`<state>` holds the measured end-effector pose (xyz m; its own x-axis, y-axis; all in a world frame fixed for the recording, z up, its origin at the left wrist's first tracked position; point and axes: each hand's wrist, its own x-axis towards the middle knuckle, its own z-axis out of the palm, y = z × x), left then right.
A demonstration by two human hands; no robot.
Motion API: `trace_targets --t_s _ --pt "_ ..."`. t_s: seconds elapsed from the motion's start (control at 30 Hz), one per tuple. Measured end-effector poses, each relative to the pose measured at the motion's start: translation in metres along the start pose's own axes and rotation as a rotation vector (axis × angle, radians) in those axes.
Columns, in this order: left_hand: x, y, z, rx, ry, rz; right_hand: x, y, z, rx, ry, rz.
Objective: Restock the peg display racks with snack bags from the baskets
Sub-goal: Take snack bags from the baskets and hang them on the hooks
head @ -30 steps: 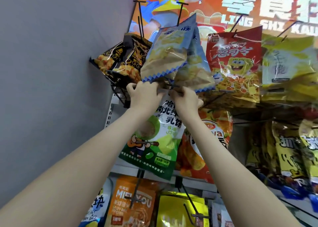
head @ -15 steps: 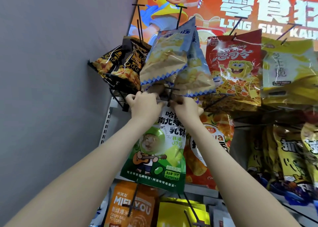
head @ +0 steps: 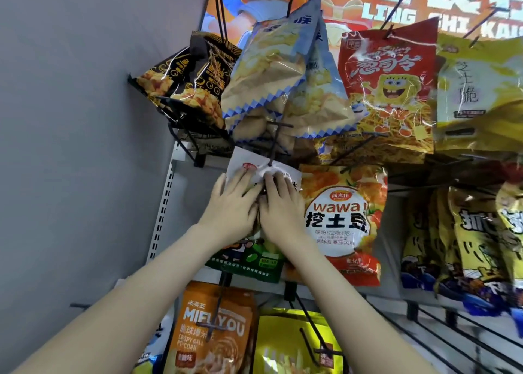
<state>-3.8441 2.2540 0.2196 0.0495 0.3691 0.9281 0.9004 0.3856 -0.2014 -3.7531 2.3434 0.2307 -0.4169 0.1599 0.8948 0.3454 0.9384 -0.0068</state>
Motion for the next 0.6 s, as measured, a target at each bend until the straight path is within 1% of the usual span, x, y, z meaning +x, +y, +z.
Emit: trace_targets --t_s 0.1,0.3,0.37,0.5,0.53,0.6 --pt "0.003 -0.007 0.011 0.008 -0.223 -0.05 0.005 0.008 0.012 -0.007 -0.095 0.01" --pt "0.011 -0.018 0.039 -0.014 -0.432 -0.06 0.02 0.019 0.04 -0.06 -0.246 0.068" --pt "0.01 -0.02 0.045 0.001 -0.457 -0.059 0.019 0.02 0.044 -0.071 -0.266 0.068" --pt "-0.007 -0.013 0.037 0.017 -0.443 -0.059 0.008 0.014 0.036 -0.047 -0.265 0.06" --pt "-0.014 -0.009 0.03 0.017 -0.44 -0.078 0.004 0.01 0.033 -0.018 -0.272 0.061" --pt "-0.028 0.001 0.011 0.011 -0.401 -0.166 -0.006 -0.003 0.023 0.122 -0.251 0.066"
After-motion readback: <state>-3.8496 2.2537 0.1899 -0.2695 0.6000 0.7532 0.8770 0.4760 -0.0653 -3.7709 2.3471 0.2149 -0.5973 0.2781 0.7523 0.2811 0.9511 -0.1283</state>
